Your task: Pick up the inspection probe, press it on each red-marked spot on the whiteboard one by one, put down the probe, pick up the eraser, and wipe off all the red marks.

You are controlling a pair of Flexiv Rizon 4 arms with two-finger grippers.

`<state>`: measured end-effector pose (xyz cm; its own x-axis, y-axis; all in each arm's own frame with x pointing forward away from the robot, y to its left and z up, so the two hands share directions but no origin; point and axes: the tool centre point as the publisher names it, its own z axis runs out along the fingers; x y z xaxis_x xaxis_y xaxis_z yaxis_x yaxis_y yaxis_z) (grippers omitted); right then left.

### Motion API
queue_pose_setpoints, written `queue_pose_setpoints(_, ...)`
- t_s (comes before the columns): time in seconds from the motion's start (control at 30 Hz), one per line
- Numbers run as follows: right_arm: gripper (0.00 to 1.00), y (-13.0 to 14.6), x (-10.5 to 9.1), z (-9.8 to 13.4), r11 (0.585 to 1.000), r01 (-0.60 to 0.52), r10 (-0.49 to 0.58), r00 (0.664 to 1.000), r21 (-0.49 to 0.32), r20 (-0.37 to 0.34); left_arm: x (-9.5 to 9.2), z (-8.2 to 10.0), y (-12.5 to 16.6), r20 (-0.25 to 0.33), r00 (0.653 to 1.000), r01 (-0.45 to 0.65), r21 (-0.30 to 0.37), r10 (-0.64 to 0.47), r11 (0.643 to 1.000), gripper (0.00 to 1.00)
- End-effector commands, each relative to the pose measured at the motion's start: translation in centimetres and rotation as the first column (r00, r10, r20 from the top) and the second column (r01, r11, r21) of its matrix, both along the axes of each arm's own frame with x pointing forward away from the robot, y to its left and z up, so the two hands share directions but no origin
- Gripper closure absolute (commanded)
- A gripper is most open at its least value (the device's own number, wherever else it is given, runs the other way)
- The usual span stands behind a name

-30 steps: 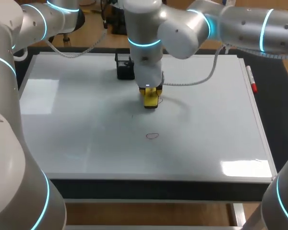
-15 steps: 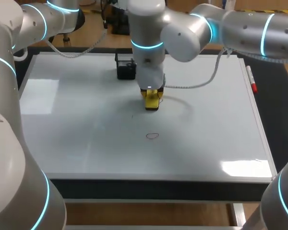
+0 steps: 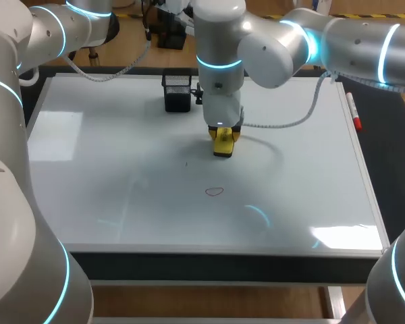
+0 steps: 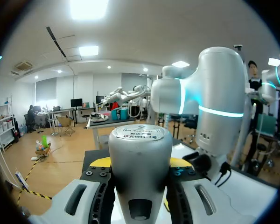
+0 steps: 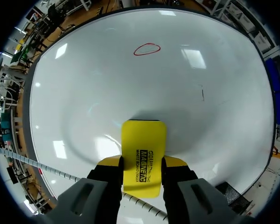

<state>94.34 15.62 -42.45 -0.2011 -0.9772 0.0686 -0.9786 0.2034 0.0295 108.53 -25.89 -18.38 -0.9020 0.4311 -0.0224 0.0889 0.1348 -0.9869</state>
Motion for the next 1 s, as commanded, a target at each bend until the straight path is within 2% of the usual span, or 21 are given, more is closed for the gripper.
queue_pose_setpoints(0.03, 1.0, -1.7, -0.4, -0.3, 1.0, 0.015, -0.015, 1.0, 0.003, 0.005, 0.8, -0.2, -0.1, -0.056, 0.936, 0.348, 0.017, -0.347, 0.937, 1.0)
queue_pose_setpoints(0.47, 1.0, -4.8, -0.4, 0.4, 0.997, 0.081, -0.081, 0.997, 0.002, 0.015, 0.8, -0.2, -0.1, -0.056, 0.936, 0.348, 0.017, -0.347, 0.937, 1.0)
queue_pose_setpoints(0.7, 1.0, -6.0, -0.1, 1.7, 0.993, 0.108, -0.109, 0.994, 0.04, 0.007, 0.8, -0.2, -0.1, -0.056, 0.936, 0.348, 0.017, -0.347, 0.937, 1.0)
queue_pose_setpoints(1.0, 1.0, -10.0, 0.8, 3.3, 0.975, 0.216, -0.218, 0.976, 0.057, 0.032, 0.8, -0.2, -0.1, -0.056, 0.936, 0.348, 0.017, -0.347, 0.937, 1.0)
